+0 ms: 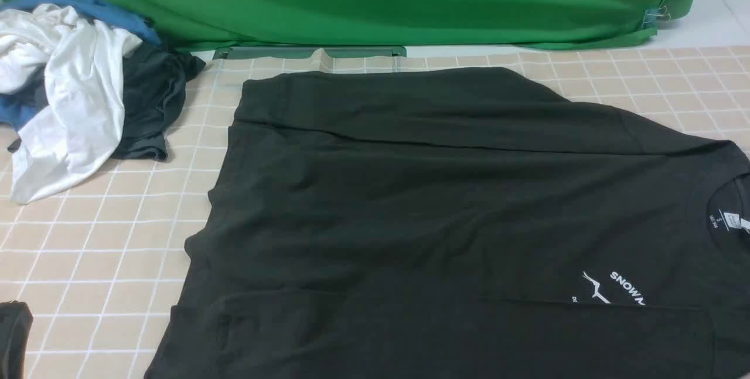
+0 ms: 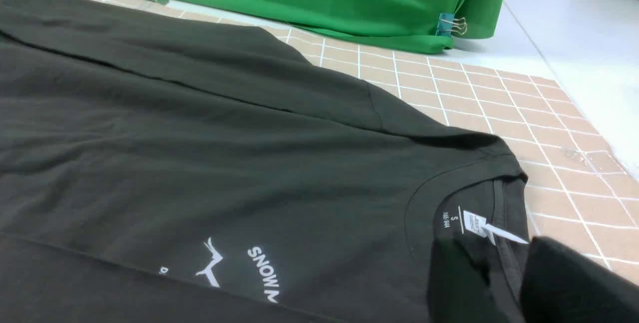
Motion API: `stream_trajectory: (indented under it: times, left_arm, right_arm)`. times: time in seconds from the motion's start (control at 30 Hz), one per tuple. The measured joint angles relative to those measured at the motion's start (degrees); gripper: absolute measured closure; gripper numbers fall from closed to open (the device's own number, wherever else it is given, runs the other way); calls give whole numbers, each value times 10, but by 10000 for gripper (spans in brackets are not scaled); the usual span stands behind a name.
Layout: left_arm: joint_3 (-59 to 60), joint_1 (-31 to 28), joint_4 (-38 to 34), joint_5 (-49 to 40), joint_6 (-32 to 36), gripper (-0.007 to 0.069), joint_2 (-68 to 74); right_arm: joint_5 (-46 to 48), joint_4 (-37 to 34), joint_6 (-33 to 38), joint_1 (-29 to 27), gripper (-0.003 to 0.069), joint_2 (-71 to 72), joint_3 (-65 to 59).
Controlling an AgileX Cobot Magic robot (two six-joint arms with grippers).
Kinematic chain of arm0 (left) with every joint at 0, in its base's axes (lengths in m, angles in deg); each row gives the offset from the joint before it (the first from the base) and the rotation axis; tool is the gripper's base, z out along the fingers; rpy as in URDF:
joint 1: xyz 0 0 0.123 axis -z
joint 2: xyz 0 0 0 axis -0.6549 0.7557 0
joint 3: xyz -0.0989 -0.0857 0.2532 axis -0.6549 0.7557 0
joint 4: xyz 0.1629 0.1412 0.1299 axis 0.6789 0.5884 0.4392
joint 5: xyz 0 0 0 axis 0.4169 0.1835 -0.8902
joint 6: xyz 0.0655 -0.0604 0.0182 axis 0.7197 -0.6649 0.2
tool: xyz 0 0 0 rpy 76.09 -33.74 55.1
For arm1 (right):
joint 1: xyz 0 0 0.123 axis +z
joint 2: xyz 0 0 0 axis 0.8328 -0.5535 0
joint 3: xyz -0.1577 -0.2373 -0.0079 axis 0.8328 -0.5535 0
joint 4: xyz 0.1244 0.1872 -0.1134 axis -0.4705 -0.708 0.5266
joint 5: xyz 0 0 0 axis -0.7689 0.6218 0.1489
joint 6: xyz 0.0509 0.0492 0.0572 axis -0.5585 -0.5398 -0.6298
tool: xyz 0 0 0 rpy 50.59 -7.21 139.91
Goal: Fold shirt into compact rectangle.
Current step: 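Grasp the left edge of the dark T-shirt lying flat on the table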
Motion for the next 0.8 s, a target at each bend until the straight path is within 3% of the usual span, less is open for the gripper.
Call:
stream_trajectory:
  times: [0.67, 0.8]
  left_arm:
    - [0, 0, 25, 6, 0, 605, 0]
    - [0, 0, 25, 69, -1, 605, 0]
  right_arm:
    - [0, 0, 0, 0, 417, 0, 0]
    - [0, 0, 0, 0, 417, 0, 0]
